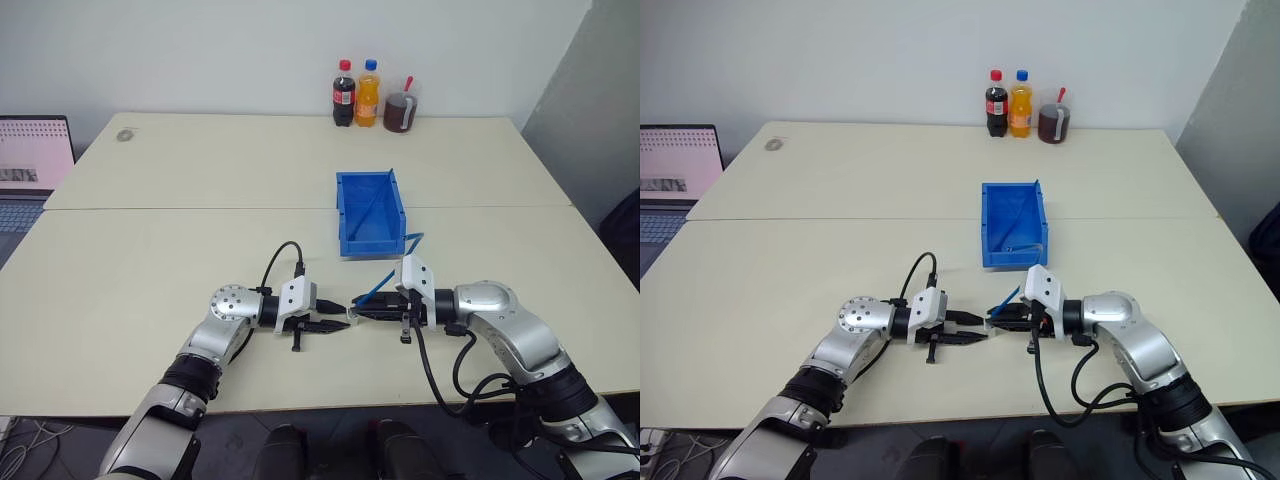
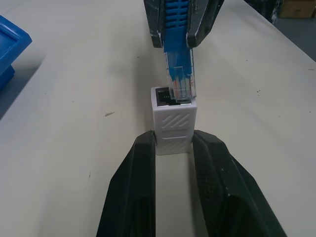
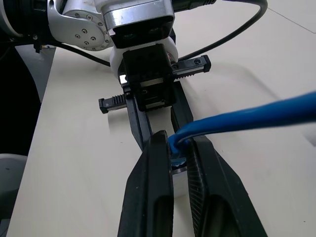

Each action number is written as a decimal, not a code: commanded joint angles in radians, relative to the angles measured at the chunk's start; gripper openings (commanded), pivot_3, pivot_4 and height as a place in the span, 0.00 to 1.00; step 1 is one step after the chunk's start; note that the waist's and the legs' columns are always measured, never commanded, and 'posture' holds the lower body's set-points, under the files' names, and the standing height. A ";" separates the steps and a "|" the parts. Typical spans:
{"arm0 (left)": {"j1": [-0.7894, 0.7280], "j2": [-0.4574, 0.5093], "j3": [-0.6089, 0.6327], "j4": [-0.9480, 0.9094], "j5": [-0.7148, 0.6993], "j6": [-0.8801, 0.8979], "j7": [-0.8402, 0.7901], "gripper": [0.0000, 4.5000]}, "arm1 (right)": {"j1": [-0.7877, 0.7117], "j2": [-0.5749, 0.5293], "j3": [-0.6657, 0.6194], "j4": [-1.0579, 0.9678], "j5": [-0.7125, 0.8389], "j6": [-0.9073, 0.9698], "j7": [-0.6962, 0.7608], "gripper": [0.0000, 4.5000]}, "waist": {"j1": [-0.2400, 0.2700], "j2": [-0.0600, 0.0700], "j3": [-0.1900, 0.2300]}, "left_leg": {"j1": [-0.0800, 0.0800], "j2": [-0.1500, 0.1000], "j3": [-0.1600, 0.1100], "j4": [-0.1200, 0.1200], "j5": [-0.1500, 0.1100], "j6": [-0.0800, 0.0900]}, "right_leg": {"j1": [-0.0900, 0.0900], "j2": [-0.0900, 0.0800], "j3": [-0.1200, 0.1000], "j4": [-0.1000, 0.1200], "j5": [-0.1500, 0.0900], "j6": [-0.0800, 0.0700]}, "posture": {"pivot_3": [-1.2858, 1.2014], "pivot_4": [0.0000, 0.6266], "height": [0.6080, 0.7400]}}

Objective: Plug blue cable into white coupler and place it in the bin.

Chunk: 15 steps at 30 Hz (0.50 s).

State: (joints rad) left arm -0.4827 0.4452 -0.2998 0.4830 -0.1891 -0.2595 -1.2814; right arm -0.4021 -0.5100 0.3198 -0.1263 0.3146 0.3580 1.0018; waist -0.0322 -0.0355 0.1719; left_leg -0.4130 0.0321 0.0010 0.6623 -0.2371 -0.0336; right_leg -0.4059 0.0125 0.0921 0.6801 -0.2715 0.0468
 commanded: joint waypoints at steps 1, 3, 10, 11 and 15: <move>0.036 0.017 -0.017 -0.011 0.042 0.034 -0.005 0.17 | -0.006 0.004 0.016 0.036 -0.035 -0.009 0.008 0.03 | 0.000 0.000 0.000 | 0.000 0.000 0.000 0.000 0.000 0.000 | 0.000 0.000 0.000 0.000 0.000 0.000 | 0.52 0.24 1.00; 0.043 0.020 -0.016 -0.023 0.042 0.041 -0.006 0.17 | -0.013 0.000 0.013 0.046 -0.038 -0.013 0.017 0.03 | 0.000 0.000 -0.001 | 0.001 0.000 0.000 0.000 0.000 0.000 | 0.000 0.000 0.000 0.000 0.000 0.000 | 0.52 0.24 1.00; 0.044 0.018 -0.012 -0.036 0.045 0.058 -0.004 0.17 | -0.025 -0.023 0.016 0.062 -0.053 -0.030 0.056 0.03 | 0.000 0.001 -0.002 | 0.001 0.000 0.000 0.000 0.000 0.000 | 0.000 0.000 0.000 0.000 0.000 0.000 | 0.52 0.24 1.00; 0.045 0.018 -0.012 -0.038 0.045 0.060 -0.004 0.17 | -0.030 -0.024 0.016 0.068 -0.056 -0.033 0.059 0.03 | 0.000 0.001 -0.002 | 0.001 0.000 0.000 0.000 0.000 0.000 | 0.000 0.000 0.000 0.000 0.000 0.000 | 0.52 0.24 1.00; 0.048 0.019 -0.010 -0.045 0.047 0.066 -0.004 0.17 | -0.047 -0.029 0.022 0.082 -0.069 -0.051 0.075 0.03 | 0.000 0.001 -0.002 | 0.001 0.000 0.000 0.000 0.000 0.000 | 0.000 0.000 0.000 0.000 0.000 0.000 | 0.52 0.24 1.00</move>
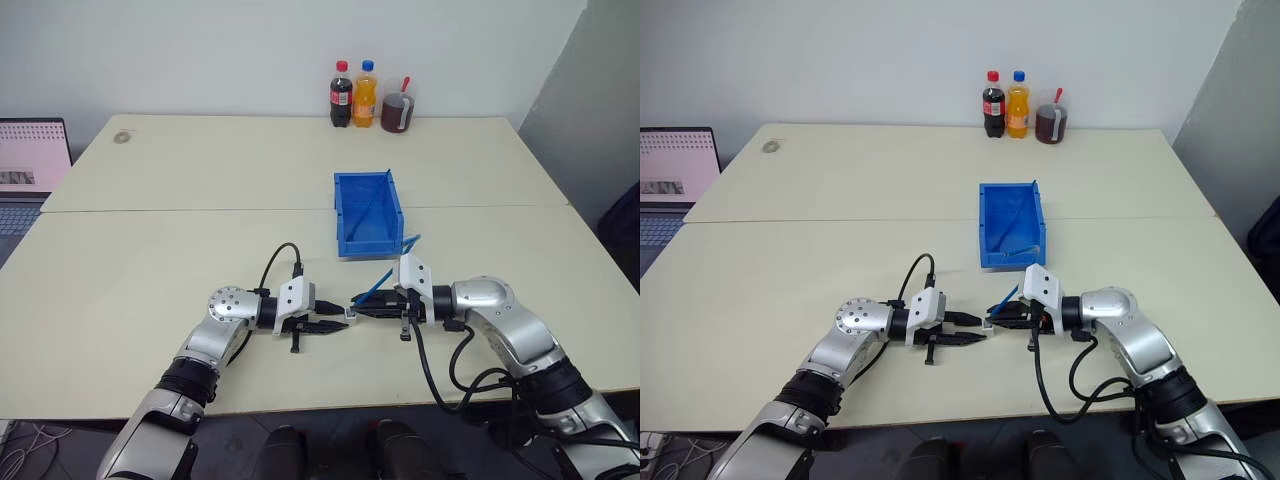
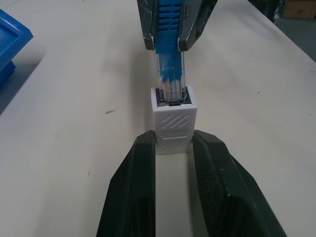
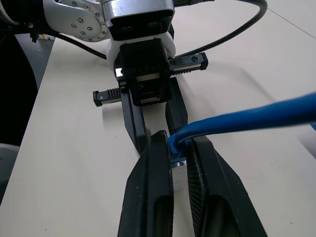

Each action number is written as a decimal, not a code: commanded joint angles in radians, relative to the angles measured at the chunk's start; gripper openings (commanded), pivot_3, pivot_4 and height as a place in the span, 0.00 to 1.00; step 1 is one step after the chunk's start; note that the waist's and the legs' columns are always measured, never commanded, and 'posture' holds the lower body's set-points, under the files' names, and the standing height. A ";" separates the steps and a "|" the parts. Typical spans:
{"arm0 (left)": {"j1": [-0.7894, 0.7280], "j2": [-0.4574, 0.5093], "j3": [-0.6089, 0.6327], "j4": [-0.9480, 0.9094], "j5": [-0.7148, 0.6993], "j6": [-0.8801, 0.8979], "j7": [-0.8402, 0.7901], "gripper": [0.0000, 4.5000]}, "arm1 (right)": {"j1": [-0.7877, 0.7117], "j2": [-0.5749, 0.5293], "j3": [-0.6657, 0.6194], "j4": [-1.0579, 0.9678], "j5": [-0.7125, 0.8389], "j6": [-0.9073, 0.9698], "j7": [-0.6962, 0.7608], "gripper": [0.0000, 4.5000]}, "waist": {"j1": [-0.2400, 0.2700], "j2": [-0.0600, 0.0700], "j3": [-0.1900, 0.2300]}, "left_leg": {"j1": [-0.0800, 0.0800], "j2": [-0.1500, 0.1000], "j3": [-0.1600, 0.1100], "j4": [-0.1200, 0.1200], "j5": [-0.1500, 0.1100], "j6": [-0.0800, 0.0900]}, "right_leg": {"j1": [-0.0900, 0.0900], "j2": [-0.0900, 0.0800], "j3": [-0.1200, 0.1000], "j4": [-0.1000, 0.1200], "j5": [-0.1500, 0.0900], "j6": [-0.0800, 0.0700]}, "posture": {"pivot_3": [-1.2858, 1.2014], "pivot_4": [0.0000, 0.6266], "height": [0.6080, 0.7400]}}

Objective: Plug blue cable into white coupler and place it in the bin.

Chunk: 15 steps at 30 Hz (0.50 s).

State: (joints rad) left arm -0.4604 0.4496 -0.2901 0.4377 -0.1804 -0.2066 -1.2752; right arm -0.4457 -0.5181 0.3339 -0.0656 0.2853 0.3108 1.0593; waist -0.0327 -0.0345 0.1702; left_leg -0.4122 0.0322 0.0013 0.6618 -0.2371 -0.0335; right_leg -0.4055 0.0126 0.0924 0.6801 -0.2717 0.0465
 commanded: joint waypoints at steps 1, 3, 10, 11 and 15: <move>0.026 0.015 -0.020 0.000 0.039 0.014 -0.010 0.17 | -0.007 -0.022 0.012 0.022 -0.044 -0.007 0.021 0.03 | 0.000 0.000 0.000 | 0.000 0.000 0.000 0.000 0.000 0.000 | 0.000 0.000 0.000 0.000 0.000 0.000 | 0.52 0.24 1.00; 0.025 0.014 -0.019 0.002 0.040 0.014 -0.010 0.17 | -0.012 -0.023 0.025 0.021 -0.057 -0.014 0.029 0.03 | 0.000 0.000 0.000 | 0.000 0.000 0.000 0.000 0.000 0.000 | 0.000 0.000 0.000 0.000 0.000 0.000 | 0.52 0.24 1.00; 0.020 0.009 -0.017 0.010 0.045 0.014 -0.001 0.17 | -0.041 -0.008 0.078 0.018 -0.100 0.009 0.043 0.03 | 0.000 0.001 -0.001 | 0.001 0.000 0.000 0.000 0.000 0.000 | 0.000 0.000 0.000 0.000 0.000 0.000 | 0.52 0.24 1.00; 0.022 0.008 -0.017 0.008 0.045 0.014 0.002 0.17 | -0.053 -0.002 0.085 0.020 -0.097 0.039 0.043 0.03 | 0.000 0.001 -0.001 | 0.002 0.000 0.000 -0.001 0.000 0.000 | 0.001 0.000 0.000 0.000 0.000 0.000 | 0.52 0.24 1.00; 0.036 0.008 -0.015 -0.004 0.046 0.015 0.012 0.17 | -0.091 0.002 0.118 0.047 -0.128 0.097 0.044 0.03 | -0.001 0.001 -0.002 | 0.002 0.000 0.000 -0.001 0.000 0.000 | 0.001 0.000 0.001 0.001 0.000 0.000 | 0.52 0.24 1.00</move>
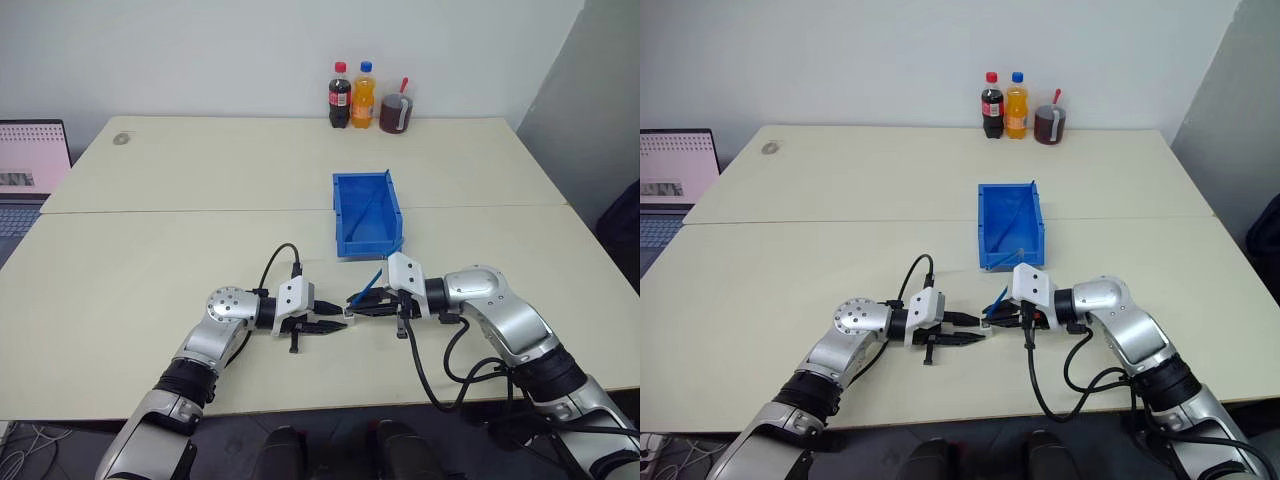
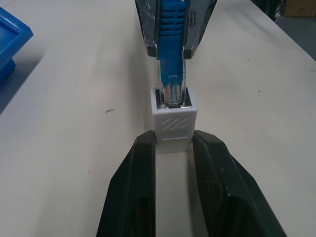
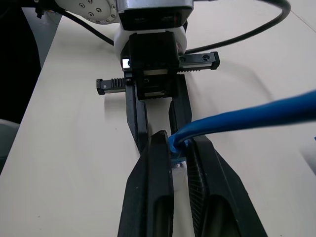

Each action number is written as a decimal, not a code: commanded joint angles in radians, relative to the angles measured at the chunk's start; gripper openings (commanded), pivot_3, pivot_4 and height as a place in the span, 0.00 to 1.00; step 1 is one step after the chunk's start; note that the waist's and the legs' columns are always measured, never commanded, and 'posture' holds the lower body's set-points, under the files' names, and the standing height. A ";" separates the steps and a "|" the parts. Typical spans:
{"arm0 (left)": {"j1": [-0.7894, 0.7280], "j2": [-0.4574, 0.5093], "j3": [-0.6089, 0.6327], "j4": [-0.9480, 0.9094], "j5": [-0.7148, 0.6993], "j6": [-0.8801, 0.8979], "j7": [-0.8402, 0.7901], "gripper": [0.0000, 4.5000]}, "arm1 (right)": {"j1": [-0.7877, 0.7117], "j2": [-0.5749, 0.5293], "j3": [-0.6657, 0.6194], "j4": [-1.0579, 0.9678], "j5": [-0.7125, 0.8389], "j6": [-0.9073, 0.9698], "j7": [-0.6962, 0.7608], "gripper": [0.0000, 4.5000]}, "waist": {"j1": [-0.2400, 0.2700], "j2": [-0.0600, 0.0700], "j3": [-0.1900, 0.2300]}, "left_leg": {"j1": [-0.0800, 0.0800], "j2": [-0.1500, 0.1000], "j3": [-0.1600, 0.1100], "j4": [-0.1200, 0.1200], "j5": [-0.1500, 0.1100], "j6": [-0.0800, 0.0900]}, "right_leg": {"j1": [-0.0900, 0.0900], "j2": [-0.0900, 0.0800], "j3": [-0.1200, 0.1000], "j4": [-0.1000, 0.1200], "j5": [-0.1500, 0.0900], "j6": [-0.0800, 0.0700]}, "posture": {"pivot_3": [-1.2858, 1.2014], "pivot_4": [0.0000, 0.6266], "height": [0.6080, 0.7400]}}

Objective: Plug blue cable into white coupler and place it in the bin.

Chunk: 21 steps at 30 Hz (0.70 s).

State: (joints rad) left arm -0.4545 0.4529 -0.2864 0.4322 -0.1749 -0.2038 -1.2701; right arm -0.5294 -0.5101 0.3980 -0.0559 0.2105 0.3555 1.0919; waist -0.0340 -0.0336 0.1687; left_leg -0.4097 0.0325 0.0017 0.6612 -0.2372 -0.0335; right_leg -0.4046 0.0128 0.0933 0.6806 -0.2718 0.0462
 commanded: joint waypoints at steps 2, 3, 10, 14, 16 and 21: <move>0.036 0.007 -0.017 -0.005 0.040 0.015 0.012 0.17 | -0.018 -0.008 0.063 0.049 -0.065 0.053 0.016 0.03 | 0.000 0.001 -0.002 | 0.000 0.000 0.000 0.000 0.000 0.000 | 0.000 0.000 0.000 0.000 0.000 0.000 | 0.52 0.24 1.00; 0.041 0.009 -0.015 -0.010 0.039 0.016 0.014 0.17 | -0.024 -0.011 0.067 0.052 -0.069 0.055 0.023 0.03 | 0.000 0.001 -0.002 | 0.000 0.000 0.000 0.000 0.000 0.000 | 0.000 0.000 0.000 0.000 0.000 0.000 | 0.52 0.24 1.00; 0.067 0.022 -0.009 -0.032 0.039 0.021 0.027 0.17 | -0.053 -0.006 0.052 0.063 -0.054 0.126 0.042 0.03 | -0.002 0.001 -0.003 | 0.001 0.001 0.001 -0.001 0.000 0.000 | 0.000 0.000 0.001 0.000 0.000 0.000 | 0.52 0.24 1.00; 0.066 0.018 -0.009 -0.034 0.047 0.020 0.042 0.17 | -0.033 0.010 0.068 0.088 -0.069 0.106 0.039 0.03 | -0.002 0.001 -0.004 | 0.001 0.001 0.001 -0.001 0.000 0.000 | 0.000 0.000 0.001 0.000 0.000 0.000 | 0.52 0.24 1.00; 0.063 0.018 -0.008 -0.030 0.049 0.018 0.046 0.17 | -0.018 0.023 0.078 0.117 -0.081 0.084 0.033 0.03 | -0.002 0.002 -0.007 | 0.001 0.001 0.001 -0.001 0.000 0.000 | 0.000 0.000 0.001 0.000 0.000 0.000 | 0.52 0.24 1.00; 0.067 0.026 -0.004 -0.038 0.050 0.024 0.044 0.17 | 0.007 0.042 0.102 0.210 -0.132 -0.002 0.017 0.03 | -0.011 0.002 -0.014 | 0.011 0.001 0.002 -0.003 0.000 0.000 | 0.010 0.001 0.002 -0.001 -0.002 -0.002 | 0.52 0.24 1.00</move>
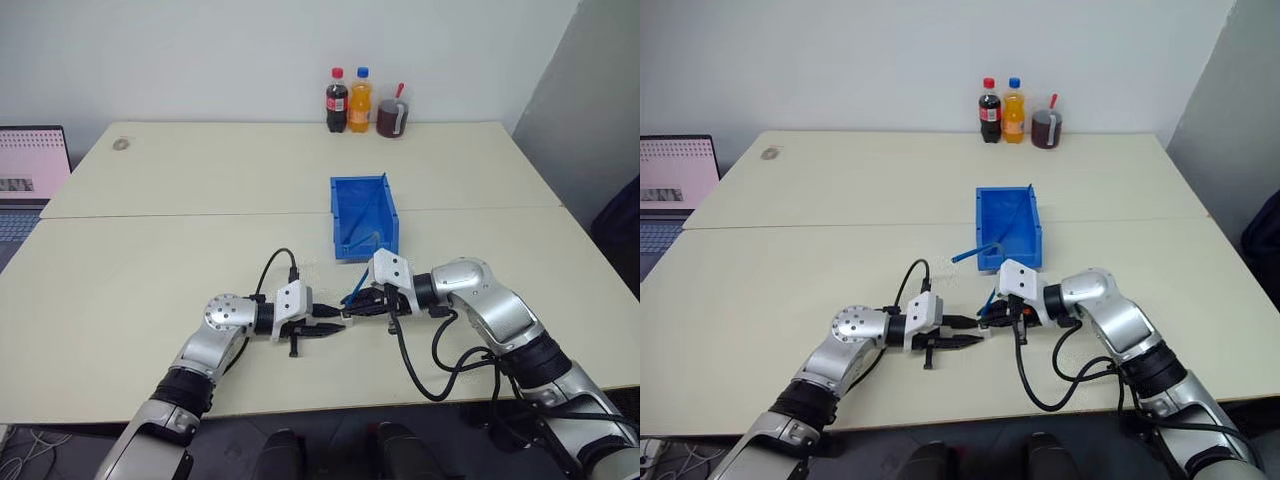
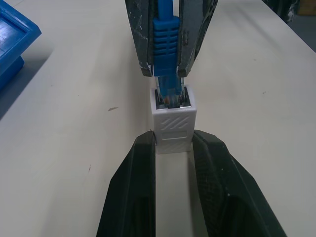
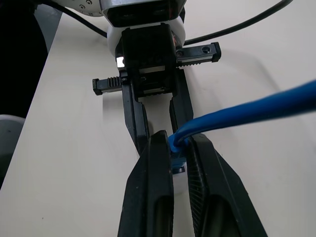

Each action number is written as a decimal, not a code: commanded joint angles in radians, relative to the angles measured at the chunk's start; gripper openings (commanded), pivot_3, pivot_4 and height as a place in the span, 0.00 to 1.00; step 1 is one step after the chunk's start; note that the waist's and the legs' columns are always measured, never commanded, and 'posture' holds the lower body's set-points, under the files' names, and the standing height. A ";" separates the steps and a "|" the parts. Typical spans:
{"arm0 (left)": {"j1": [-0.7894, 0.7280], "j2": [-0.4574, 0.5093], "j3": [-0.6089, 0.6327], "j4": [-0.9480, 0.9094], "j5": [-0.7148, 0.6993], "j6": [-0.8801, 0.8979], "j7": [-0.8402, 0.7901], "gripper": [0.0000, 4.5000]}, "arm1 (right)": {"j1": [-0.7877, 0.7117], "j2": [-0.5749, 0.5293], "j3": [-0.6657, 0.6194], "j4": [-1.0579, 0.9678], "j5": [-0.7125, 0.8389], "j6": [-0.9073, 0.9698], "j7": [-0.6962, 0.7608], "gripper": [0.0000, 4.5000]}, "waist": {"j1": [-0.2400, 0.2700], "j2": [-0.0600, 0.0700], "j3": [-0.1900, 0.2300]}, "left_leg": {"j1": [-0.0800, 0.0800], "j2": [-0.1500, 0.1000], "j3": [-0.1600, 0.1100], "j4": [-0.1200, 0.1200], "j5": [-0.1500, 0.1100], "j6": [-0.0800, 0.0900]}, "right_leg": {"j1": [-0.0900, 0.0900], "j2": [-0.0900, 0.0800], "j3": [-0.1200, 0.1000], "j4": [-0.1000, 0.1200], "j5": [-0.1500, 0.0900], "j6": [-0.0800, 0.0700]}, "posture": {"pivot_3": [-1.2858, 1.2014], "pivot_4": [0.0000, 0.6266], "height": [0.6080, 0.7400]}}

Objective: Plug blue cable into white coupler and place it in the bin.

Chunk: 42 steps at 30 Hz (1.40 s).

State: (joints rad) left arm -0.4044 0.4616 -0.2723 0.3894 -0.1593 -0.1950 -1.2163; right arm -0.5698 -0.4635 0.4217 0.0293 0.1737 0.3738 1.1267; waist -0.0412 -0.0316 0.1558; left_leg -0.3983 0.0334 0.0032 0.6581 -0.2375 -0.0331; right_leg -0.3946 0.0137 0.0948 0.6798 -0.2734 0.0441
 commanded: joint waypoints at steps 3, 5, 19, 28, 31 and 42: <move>0.014 0.019 -0.017 0.007 0.037 0.017 -0.009 0.17 | 0.050 -0.002 0.096 0.190 -0.129 -0.074 -0.019 0.03 | -0.013 -0.003 -0.005 | 0.013 0.000 0.000 -0.006 0.000 0.000 | 0.008 -0.001 0.001 -0.001 -0.005 -0.009 | 0.52 0.24 1.00; 0.013 0.020 -0.016 0.006 0.038 0.020 -0.009 0.17 | 0.048 -0.008 0.113 0.221 -0.154 -0.116 -0.016 0.03 | -0.016 -0.002 -0.009 | 0.019 -0.001 0.000 -0.012 0.000 0.000 | 0.011 -0.001 0.003 -0.001 -0.006 -0.010 | 0.52 0.24 1.00; 0.023 0.030 0.008 -0.038 0.014 0.057 -0.002 0.25 | 0.012 0.017 0.071 0.230 -0.113 -0.089 -0.014 0.03 | -0.016 -0.001 -0.015 | 0.021 0.001 -0.002 -0.014 0.000 0.000 | 0.011 -0.001 0.002 -0.001 -0.007 -0.012 | 0.52 0.24 1.00; 0.145 0.120 0.213 -0.591 -0.247 0.533 0.171 0.67 | -0.101 0.042 -0.298 -0.169 0.254 0.514 -0.183 0.03 | -0.015 0.003 0.001 | -0.001 0.010 -0.002 -0.013 0.000 0.000 | -0.009 0.000 0.001 0.001 -0.004 -0.007 | 0.52 0.24 1.00; 0.173 0.067 0.307 -0.771 -0.309 0.662 0.366 0.81 | -0.267 0.090 -0.412 -0.034 0.322 0.693 -0.263 0.03 | -0.020 0.006 0.010 | -0.006 0.011 -0.001 -0.013 0.000 -0.001 | -0.014 0.001 0.002 0.001 -0.004 -0.007 | 0.52 0.24 1.00; 0.244 -0.119 0.363 -1.013 -0.251 0.772 0.815 1.00 | -0.695 0.153 -0.410 0.838 0.126 0.409 -0.353 0.26 | -0.018 -0.001 0.017 | -0.012 0.009 0.002 -0.014 0.000 0.000 | -0.017 0.001 0.000 -0.003 -0.001 -0.012 | 0.52 0.24 1.00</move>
State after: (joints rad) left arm -0.1673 0.3519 0.0851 -0.5617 -0.4241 0.5774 -0.4525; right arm -1.2034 -0.3142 0.0235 0.7936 0.3227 0.8541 0.7742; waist -0.0589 -0.0324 0.1731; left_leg -0.4110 0.0419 0.0059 0.6441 -0.2378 -0.0335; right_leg -0.4122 0.0143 0.0952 0.6761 -0.2744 0.0323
